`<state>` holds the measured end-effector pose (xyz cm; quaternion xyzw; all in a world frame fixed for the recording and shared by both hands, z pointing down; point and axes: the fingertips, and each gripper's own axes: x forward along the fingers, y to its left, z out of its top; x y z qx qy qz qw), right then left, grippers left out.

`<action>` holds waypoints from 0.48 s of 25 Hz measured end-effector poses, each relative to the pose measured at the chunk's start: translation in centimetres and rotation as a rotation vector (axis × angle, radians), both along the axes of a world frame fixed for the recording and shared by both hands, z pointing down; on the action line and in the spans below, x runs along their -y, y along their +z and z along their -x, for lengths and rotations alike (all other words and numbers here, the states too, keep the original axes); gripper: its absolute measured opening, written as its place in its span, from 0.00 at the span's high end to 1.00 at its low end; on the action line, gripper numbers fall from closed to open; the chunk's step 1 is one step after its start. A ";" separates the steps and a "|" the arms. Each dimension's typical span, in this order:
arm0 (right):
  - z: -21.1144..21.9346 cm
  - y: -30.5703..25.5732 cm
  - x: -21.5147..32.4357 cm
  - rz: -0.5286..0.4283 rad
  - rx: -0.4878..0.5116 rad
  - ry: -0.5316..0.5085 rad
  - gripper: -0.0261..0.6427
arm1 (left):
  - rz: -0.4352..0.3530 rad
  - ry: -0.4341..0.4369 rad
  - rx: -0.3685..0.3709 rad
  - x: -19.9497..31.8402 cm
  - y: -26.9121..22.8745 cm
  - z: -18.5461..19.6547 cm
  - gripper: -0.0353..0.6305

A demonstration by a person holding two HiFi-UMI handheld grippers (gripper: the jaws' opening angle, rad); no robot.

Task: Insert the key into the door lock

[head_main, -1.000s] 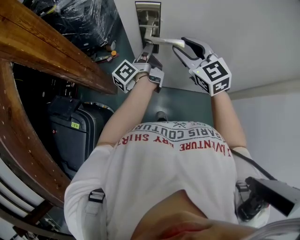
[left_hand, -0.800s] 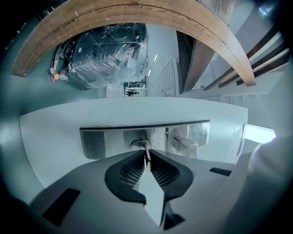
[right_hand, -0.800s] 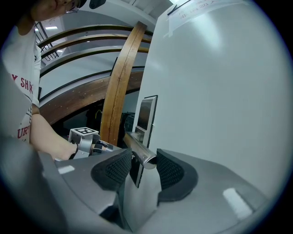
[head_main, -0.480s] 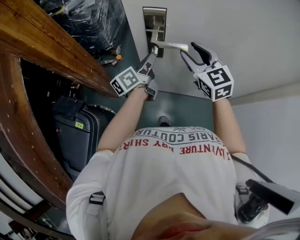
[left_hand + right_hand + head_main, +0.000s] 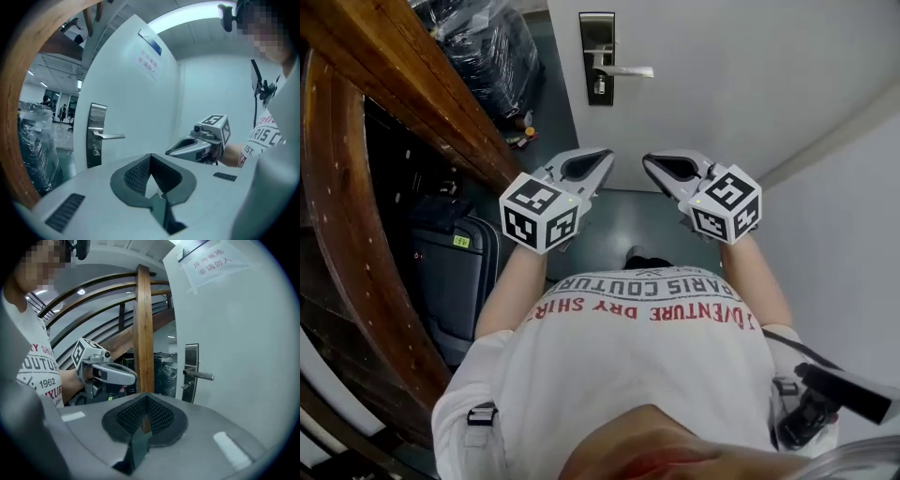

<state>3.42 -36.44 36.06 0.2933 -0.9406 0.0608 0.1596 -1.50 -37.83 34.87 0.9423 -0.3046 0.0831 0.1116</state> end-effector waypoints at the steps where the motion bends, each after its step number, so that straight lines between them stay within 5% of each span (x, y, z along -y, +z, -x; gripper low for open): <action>1: 0.4 0.1 -1.7 0.006 0.002 -0.005 0.96 | -0.009 0.015 0.015 -1.9 -0.3 -0.1 0.94; 4: 1.8 -0.3 -6.0 0.024 0.019 -0.026 0.96 | -0.032 0.036 0.068 -6.7 -0.8 0.4 0.94; 12: 1.3 -0.4 -16.6 0.024 0.033 -0.029 0.96 | 0.020 0.038 0.033 -17.2 -0.3 0.3 0.94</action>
